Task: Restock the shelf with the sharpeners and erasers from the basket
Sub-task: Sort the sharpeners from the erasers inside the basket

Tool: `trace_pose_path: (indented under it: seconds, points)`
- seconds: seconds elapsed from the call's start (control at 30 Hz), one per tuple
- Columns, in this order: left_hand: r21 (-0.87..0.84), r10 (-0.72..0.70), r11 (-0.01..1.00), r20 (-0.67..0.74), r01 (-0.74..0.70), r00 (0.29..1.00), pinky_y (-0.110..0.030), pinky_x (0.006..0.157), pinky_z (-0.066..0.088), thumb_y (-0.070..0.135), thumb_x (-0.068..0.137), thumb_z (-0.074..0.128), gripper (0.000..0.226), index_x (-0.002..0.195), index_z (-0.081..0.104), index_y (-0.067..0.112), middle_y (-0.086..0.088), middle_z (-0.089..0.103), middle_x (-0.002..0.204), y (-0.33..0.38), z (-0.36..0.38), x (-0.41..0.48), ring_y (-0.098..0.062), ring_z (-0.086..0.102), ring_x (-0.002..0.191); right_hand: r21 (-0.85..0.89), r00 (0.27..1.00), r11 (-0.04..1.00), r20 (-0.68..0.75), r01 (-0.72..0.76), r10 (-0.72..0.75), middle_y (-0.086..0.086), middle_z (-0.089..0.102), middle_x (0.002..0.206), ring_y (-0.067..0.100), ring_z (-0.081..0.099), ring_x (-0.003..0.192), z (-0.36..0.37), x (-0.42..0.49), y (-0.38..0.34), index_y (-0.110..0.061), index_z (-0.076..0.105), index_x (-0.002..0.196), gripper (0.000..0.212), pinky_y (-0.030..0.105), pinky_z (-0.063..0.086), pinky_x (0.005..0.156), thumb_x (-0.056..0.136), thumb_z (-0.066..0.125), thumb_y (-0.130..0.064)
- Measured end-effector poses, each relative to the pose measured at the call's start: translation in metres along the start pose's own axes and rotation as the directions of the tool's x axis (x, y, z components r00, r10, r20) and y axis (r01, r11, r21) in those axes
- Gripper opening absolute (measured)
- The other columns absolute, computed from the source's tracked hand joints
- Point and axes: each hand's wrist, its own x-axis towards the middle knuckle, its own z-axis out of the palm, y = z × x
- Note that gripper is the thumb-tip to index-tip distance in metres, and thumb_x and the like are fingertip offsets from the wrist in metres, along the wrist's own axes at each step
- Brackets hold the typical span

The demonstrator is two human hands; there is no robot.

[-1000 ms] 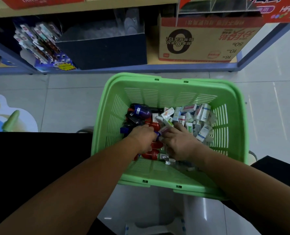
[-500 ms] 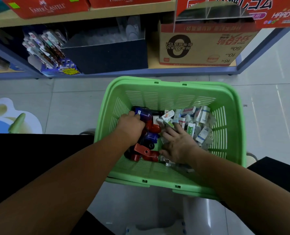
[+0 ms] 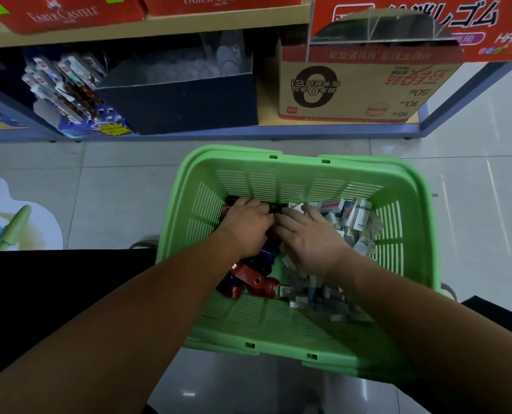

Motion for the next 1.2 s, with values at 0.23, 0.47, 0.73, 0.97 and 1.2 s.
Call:
trace_pose_path:
  seconds: [0.23, 0.47, 0.73, 0.97, 1.2]
  points:
    - [0.017, -0.09, 0.996, 0.048, 0.089, 0.995, -0.04, 0.106, 0.03, 0.038, 0.099, 0.056, 0.028, 0.12, 0.072, 0.029, 0.003, 0.063, 0.124, -0.018, 0.016, -0.022, -0.021, 0.049, 0.118, -0.057, 0.985, 0.998, 0.165, -0.034, 0.043, 0.0, 0.056, 0.138, 0.028, 0.051, 0.126, 0.003, 0.023, 0.01, -0.024, 0.059, 0.144, 0.055, 0.048, 0.04, 0.106, 0.095, 0.062, -0.047]
    - [0.01, -0.189, 0.982, 0.074, 0.189, 0.979, -0.045, 0.108, 0.031, 0.05, 0.105, 0.04, 0.042, 0.116, 0.072, 0.024, 0.0, 0.063, 0.125, -0.014, 0.012, -0.018, -0.024, 0.048, 0.121, -0.15, 0.984, 0.988, 0.17, -0.035, 0.061, 0.002, 0.05, 0.133, 0.027, 0.05, 0.117, -0.017, 0.019, 0.009, -0.026, 0.053, 0.148, 0.055, 0.045, 0.038, 0.093, 0.101, 0.046, -0.053]
    - [-0.066, -0.228, 0.973, -0.127, 0.221, 0.965, -0.043, 0.101, 0.035, 0.052, 0.098, 0.055, 0.047, 0.134, 0.056, 0.023, -0.005, 0.057, 0.134, -0.001, 0.011, 0.015, -0.029, 0.046, 0.126, -0.211, 0.891, 0.943, 0.324, -0.259, 0.318, 0.009, 0.031, 0.157, 0.031, 0.034, 0.14, -0.037, 0.0, 0.01, -0.031, 0.051, 0.15, 0.069, 0.052, 0.029, 0.118, 0.102, 0.024, -0.072]
    - [-0.101, -0.227, 0.971, -0.081, 0.219, 0.97, -0.049, 0.105, 0.033, 0.04, 0.097, 0.062, 0.034, 0.129, 0.062, 0.029, -0.003, 0.057, 0.131, 0.01, 0.018, 0.035, -0.029, 0.043, 0.126, -0.169, 0.864, 0.947, 0.389, -0.274, 0.319, 0.007, 0.025, 0.166, 0.033, 0.031, 0.147, -0.044, 0.001, 0.014, -0.031, 0.05, 0.152, 0.057, 0.051, 0.022, 0.123, 0.104, 0.043, -0.061]
    - [-0.242, -0.113, 0.969, -0.262, 0.049, 0.958, -0.044, 0.104, 0.032, 0.026, 0.088, 0.066, 0.014, 0.1, 0.06, 0.022, 0.003, 0.061, 0.104, 0.005, 0.005, 0.015, -0.023, 0.048, 0.112, -0.011, 0.91, 0.94, 0.246, -0.341, 0.333, 0.001, 0.057, 0.134, 0.028, 0.055, 0.12, -0.05, 0.009, 0.022, -0.036, 0.061, 0.138, 0.038, 0.04, 0.038, 0.099, 0.103, 0.054, -0.045]
